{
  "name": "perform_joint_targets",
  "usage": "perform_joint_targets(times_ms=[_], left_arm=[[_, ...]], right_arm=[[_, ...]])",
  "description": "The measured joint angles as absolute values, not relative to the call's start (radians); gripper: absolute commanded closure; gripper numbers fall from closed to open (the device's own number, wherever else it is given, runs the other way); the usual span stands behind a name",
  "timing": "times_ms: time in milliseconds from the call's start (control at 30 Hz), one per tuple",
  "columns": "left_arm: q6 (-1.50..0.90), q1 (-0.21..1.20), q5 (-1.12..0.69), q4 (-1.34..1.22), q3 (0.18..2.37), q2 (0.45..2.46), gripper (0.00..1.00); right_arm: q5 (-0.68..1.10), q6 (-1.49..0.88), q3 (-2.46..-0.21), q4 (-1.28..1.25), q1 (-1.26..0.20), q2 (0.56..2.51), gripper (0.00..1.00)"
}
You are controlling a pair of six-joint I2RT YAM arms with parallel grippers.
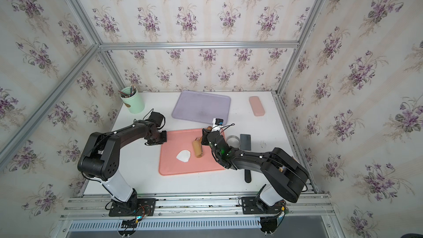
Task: Roll out the dumpling wrappers from the dough
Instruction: Flatten out the dough on the work surface.
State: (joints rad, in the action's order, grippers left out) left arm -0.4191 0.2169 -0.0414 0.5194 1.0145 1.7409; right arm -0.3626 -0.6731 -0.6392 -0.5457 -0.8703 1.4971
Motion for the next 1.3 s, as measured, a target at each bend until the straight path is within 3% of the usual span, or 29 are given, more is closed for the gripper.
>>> perform_joint_targets(times_ms=[167, 400, 633, 833, 1100, 1300], left_arm=[[-0.419, 0.217, -0.041, 0.519, 1.014, 1.741, 1.0], [-0.419, 0.216, -0.043, 0.516, 1.01, 1.736, 1.0], [-0.419, 0.216, -0.045, 0.514, 0.987, 1.716, 1.0], [-0.421, 0.217, -0.053, 0.501, 0.974, 1.708, 1.0], [-0.427, 0.216, -0.061, 0.491, 0.965, 1.703, 1.0], [-0.428, 0.216, -0.065, 0.489, 0.964, 1.703, 1.0]], right_arm=[[-0.342, -0.656, -0.656, -0.497, -0.9, 1.472, 1.0], [-0.229, -0.681, -0.764, -0.545, -0.973, 1.602, 1.0], [-0.251, -0.706, -0.754, -0.648, -0.981, 1.674, 1.0], [-0.282, -0.729, -0.654, -0.709, -0.947, 1.62, 1.0], [-0.348, -0.658, -0.748, -0.764, -1.049, 1.73, 1.0], [-0.302, -0.71, -0.694, -0.812, -0.985, 1.724, 1.0]])
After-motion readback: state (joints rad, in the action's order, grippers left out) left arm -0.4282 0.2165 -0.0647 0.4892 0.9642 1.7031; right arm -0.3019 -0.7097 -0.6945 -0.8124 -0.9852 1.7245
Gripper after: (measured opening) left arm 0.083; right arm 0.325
